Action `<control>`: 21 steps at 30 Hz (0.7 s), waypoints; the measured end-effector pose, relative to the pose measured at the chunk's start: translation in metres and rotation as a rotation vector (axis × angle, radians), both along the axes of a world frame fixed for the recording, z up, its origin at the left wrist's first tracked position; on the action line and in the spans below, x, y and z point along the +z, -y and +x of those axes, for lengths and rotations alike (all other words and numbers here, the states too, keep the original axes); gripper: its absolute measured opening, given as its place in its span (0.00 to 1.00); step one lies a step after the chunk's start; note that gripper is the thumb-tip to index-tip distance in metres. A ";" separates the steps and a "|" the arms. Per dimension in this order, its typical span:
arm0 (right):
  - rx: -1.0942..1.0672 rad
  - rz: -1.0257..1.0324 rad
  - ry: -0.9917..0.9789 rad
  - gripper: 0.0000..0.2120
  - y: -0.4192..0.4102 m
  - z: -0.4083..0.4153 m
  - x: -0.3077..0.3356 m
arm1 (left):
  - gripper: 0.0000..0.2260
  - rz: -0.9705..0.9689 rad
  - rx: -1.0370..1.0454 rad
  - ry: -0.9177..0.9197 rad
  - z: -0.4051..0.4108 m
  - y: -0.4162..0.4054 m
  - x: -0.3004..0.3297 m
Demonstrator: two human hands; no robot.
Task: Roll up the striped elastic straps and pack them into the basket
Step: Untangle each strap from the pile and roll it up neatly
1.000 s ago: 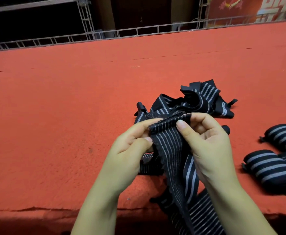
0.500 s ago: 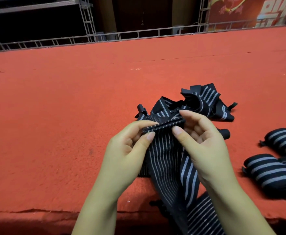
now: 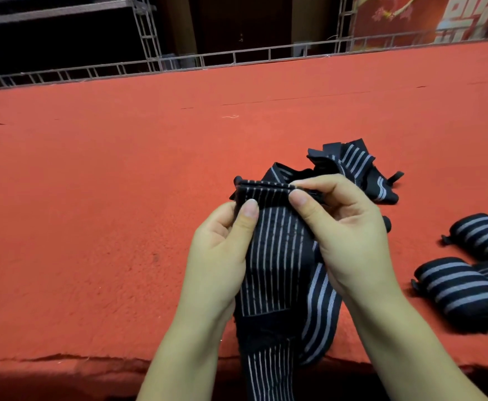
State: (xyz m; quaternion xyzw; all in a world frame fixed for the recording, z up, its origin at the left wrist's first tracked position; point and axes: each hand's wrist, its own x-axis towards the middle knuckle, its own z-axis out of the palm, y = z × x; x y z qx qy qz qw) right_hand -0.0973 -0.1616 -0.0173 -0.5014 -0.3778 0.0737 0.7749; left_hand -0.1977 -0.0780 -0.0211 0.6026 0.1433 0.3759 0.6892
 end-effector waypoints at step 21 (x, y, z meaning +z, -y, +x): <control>-0.044 -0.207 0.519 0.08 0.004 -0.001 -0.012 | 0.35 -0.101 0.178 -0.025 -0.009 -0.004 -0.002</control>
